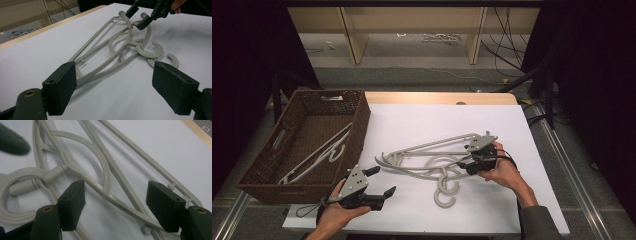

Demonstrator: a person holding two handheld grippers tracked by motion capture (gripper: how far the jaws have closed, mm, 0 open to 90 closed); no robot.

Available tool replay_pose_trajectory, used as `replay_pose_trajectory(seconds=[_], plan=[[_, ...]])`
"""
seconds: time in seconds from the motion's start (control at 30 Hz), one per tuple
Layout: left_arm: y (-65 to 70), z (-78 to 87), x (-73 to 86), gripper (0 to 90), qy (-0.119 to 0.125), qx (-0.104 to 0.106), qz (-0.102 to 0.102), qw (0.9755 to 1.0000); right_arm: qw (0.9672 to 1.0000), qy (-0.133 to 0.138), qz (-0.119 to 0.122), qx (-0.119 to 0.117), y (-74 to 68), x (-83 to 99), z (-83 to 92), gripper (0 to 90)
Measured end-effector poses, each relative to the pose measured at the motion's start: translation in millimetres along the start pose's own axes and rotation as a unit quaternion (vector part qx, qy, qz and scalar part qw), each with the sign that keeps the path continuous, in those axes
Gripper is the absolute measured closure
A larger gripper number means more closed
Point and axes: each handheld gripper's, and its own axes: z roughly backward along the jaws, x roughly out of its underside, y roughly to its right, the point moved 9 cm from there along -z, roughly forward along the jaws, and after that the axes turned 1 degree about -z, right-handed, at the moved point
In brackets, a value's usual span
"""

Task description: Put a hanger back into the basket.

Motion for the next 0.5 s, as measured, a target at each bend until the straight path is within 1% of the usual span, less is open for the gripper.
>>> replay_pose_trajectory(seconds=[0.03,0.07,0.1,0.17,0.23,0.27,0.33,0.37,0.43,0.47,0.5], plan=[[-0.3,-0.2,-0.1,20.0,0.0,0.0,-0.001,1.0,1.0,0.003,-0.001,-0.004,0.3,-0.3,-2.0,34.3],[0.0,-0.7,0.1,20.0,0.001,0.002,-0.002,1.0,0.9999,0.0,-0.003,-0.011,-0.1,0.4,-3.7,34.9],[0.3,-0.6,0.5,20.0,0.0,0.002,0.002,1.0,0.9999,-0.001,-0.001,-0.016,0.2,1.3,-5.7,35.3],[-0.2,0.0,0.0,20.0,0.0,0.001,0.0,1.0,0.9994,-0.008,-0.005,-0.032,-0.7,4.2,-8.6,36.0],[0.0,-0.4,0.0,20.1,0.0,0.002,-0.002,1.0,0.9995,-0.01,-0.003,-0.031,0.9,6.3,-12.8,37.6],[0.5,-0.8,0.6,20.1,-0.001,0.006,-0.003,1.0,0.9993,-0.013,-0.003,-0.036,0.4,7.6,-14.0,38.0],[0.4,-0.5,0.6,20.1,-0.001,0.004,0.001,1.0,0.9987,-0.02,-0.007,-0.045,-1.3,9.5,-16.1,39.2],[0.1,-0.3,0.1,20.1,0.0,0.002,0.0,1.0,0.9987,-0.023,-0.005,-0.046,-1.0,10.1,-17.4,40.0],[0.6,-1.0,0.3,20.2,0.0,0.006,-0.002,1.0,0.9983,-0.028,-0.001,-0.052,-1.0,11.5,-19.8,41.8],[0.2,-0.5,1.3,20.2,-0.005,0.003,-0.003,1.0,0.9981,-0.031,-0.001,-0.054,-1.1,12.2,-20.7,43.5],[0.2,-0.5,1.2,20.2,-0.004,0.003,-0.002,1.0,0.9978,-0.032,0.0,-0.057,-1.2,12.8,-21.8,44.8]])
